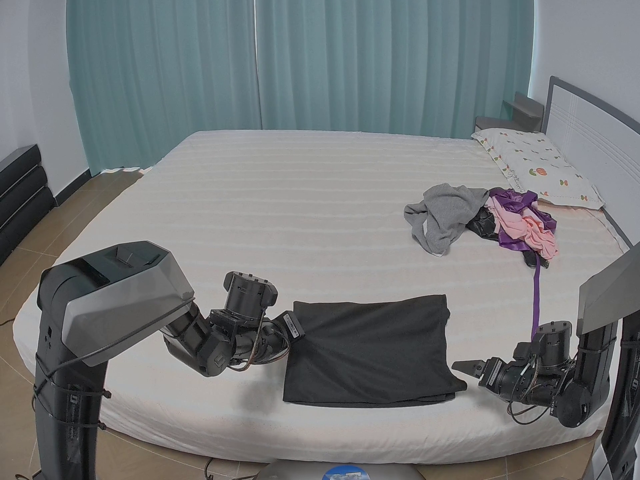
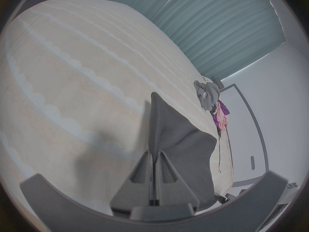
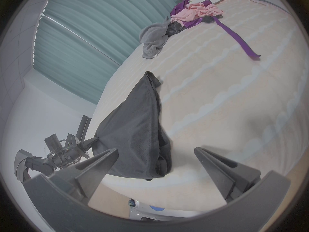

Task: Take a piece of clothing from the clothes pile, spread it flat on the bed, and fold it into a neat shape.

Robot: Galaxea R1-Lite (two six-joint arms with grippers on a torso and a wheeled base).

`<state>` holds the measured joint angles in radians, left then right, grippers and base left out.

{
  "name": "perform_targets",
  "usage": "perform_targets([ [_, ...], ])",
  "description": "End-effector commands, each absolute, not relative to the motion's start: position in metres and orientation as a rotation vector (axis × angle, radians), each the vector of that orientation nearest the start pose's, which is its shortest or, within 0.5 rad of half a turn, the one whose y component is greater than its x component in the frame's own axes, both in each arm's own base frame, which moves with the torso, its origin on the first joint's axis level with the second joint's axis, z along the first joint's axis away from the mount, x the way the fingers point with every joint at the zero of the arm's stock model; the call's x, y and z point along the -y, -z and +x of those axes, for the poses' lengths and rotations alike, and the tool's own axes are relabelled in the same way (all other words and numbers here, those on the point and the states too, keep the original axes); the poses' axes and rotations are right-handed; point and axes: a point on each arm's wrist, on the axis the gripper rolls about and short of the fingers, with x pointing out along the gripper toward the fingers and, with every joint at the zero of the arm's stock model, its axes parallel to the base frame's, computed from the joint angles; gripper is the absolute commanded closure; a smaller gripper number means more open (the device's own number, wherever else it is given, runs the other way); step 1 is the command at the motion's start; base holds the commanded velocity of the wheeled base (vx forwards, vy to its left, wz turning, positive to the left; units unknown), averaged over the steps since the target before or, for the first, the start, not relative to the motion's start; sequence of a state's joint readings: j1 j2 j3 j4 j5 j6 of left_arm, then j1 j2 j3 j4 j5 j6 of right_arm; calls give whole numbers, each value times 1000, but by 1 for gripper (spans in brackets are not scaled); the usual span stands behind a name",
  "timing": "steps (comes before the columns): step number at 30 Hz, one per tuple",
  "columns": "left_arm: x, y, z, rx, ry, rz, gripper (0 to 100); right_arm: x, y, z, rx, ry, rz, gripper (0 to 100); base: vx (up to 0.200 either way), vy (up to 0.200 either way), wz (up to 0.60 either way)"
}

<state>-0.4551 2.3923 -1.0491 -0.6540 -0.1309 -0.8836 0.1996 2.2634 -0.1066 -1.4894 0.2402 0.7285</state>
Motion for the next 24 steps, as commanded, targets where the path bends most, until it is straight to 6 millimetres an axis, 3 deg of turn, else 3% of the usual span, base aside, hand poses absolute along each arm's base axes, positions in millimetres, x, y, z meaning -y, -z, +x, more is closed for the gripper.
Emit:
perform_targets([
  [1, 181, 9, 368, -876, 210, -723, 100, -53, 20, 232, -800, -160, 702, 0, 0, 200, 0],
  [24, 171, 7, 363, -871, 138, -742, 100, -49, 20, 233, -791, -145, 710, 0, 0, 200, 0],
])
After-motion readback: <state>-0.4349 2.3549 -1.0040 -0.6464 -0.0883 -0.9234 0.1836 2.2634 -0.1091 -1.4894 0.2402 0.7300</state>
